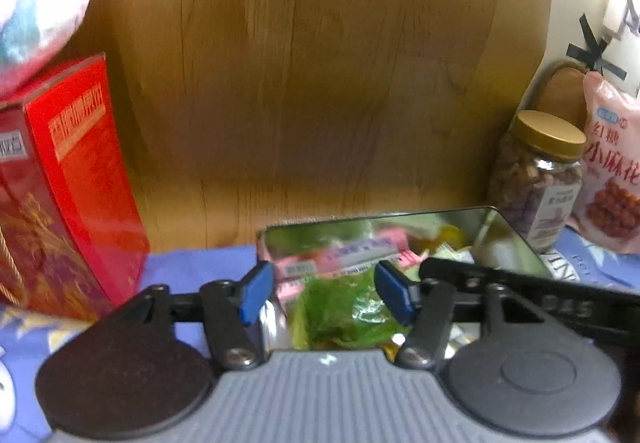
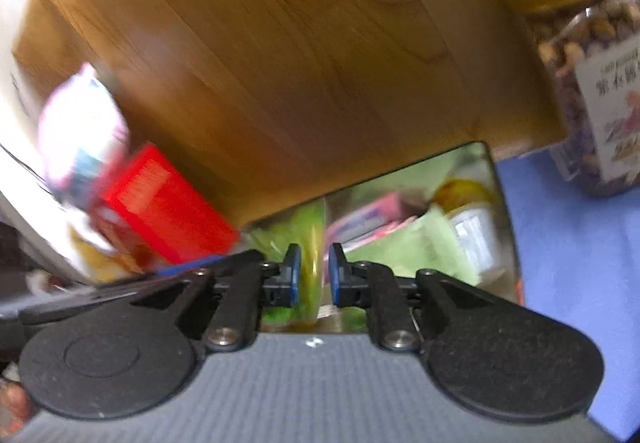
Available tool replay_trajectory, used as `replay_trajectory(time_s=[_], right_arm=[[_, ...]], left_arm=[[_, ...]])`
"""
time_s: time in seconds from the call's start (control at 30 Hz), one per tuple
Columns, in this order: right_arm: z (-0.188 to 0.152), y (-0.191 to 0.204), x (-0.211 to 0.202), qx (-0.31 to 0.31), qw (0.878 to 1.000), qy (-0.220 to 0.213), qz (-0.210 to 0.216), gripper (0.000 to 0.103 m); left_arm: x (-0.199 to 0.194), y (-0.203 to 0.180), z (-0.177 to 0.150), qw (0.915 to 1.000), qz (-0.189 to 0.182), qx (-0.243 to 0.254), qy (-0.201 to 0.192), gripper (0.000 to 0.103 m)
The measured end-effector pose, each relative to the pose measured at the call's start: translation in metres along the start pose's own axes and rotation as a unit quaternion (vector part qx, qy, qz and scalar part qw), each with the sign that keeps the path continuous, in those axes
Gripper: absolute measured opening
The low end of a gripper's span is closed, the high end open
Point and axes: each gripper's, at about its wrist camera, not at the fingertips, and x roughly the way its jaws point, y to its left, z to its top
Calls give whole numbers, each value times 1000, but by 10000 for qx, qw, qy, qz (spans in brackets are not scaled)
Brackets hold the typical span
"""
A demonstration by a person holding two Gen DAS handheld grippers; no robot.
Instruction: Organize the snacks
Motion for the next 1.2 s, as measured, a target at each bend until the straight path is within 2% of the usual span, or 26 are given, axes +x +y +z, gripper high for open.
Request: replay_trajectory(time_s=[0.03, 0.1, 0.2, 0.3, 0.43, 0.57, 0.67, 0.77, 0.87, 0.97, 1.0, 1.07, 1.1, 1.13, 1.2], right_arm=[[0, 1, -7, -42, 9999, -122, 1, 33], [0, 1, -25, -120, 9994, -324, 0, 33], [-10, -2, -59, -199, 9986, -478, 51, 34], [-35, -9, -91, -204, 9991, -371, 87, 35], [-76, -22, -114, 7, 9999, 41, 102, 39], [-108, -30, -133, 242, 9990, 255, 258, 39], [-128, -30, -151, 321, 9982, 330, 386, 39], [-147, -26, -164, 513, 9958, 364, 670, 39], [-164, -14, -168, 364, 9958, 439, 722, 39], [-179, -1, -169, -24, 9972, 496, 556, 39], [-183, 2, -166, -77, 9967, 567, 573, 39], [-190, 7, -161, -133, 9955, 626, 697, 38], [-191, 10, -158, -171, 9948, 685, 732, 27], [-192, 12, -154, -177, 9938, 794, 758, 11], [-197, 13, -149, -83, 9925, 865, 862, 9]], left_arm=[[-6, 1, 0, 9999, 54, -20, -87, 59], [-22, 2, 0, 9994, 89, -58, -340, 59], [-51, 2, -6, 9983, -147, -155, -535, 59], [-77, -6, -25, 9974, -404, -52, -587, 61], [-96, -16, -53, 9982, -502, 122, -306, 62], [-112, -6, -85, 9991, -434, -35, 16, 62], [-122, 2, -106, 9970, -656, -312, 253, 62], [-133, -6, -135, 9932, -996, -421, 422, 62], [-137, -19, -169, 9890, -1267, -419, 634, 62], [-129, -27, -195, 9868, -1242, -544, 883, 62], [-131, -30, -200, 9885, -1192, -562, 744, 65], [-134, -38, -205, 9902, -1092, -507, 704, 64], [-134, -41, -207, 9895, -1148, -527, 706, 54], [-135, -45, -207, 9890, -1199, -502, 708, 41], [-135, -54, -206, 9912, -1047, -393, 713, 40]])
